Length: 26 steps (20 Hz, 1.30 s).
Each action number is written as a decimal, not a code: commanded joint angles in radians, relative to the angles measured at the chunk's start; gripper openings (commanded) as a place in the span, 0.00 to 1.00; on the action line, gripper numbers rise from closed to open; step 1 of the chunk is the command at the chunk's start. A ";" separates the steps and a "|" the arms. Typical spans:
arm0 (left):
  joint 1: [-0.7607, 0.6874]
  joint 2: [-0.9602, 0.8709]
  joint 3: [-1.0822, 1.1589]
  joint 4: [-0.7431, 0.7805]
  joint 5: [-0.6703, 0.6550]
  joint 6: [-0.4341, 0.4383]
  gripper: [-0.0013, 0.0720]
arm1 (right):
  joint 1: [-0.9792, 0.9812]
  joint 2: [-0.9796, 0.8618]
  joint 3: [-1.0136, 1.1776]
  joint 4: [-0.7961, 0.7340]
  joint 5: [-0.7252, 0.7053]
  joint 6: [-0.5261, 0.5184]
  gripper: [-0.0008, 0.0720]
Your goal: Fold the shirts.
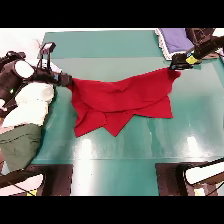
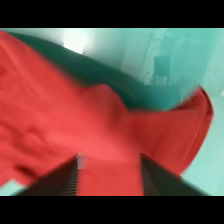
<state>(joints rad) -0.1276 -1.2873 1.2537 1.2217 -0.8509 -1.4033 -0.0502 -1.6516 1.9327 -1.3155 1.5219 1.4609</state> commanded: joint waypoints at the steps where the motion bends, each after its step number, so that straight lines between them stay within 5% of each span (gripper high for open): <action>1: 0.047 -0.072 0.122 0.021 0.059 -0.061 0.72 | -0.041 -0.033 0.046 0.026 -0.022 0.008 0.63; 3: 0.133 -0.072 0.188 0.019 -0.039 -0.088 0.72 | -0.089 -0.030 0.077 0.103 0.085 0.004 0.60; 5: 0.224 -0.074 0.183 -0.022 -0.190 -0.089 0.72 | -0.135 -0.007 0.035 0.187 0.167 -0.004 0.43; 8: 0.293 -0.073 0.047 -0.039 -0.298 -0.087 0.72 | -0.167 0.070 -0.129 0.235 0.133 -0.014 0.43; 15: 0.296 -0.082 -0.318 -0.277 -0.092 -0.027 0.70 | -0.158 0.227 -0.428 0.335 0.012 -0.067 0.43; 23: 0.193 -0.126 -0.351 -0.314 0.017 -0.029 0.70 | -0.159 0.257 -0.476 0.355 -0.001 -0.074 0.43; 24: 0.191 -0.126 -0.348 -0.318 0.024 -0.039 0.66 | -0.161 0.257 -0.476 0.350 0.002 -0.074 0.43; 26: 0.191 -0.126 -0.328 -0.321 0.018 -0.039 0.17 | -0.183 0.257 -0.476 0.321 0.021 -0.074 0.43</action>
<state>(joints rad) 0.0811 -1.4101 0.9142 0.9176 -0.8570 -1.4357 -0.2169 -1.3972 1.4612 -0.9688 1.5249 1.3880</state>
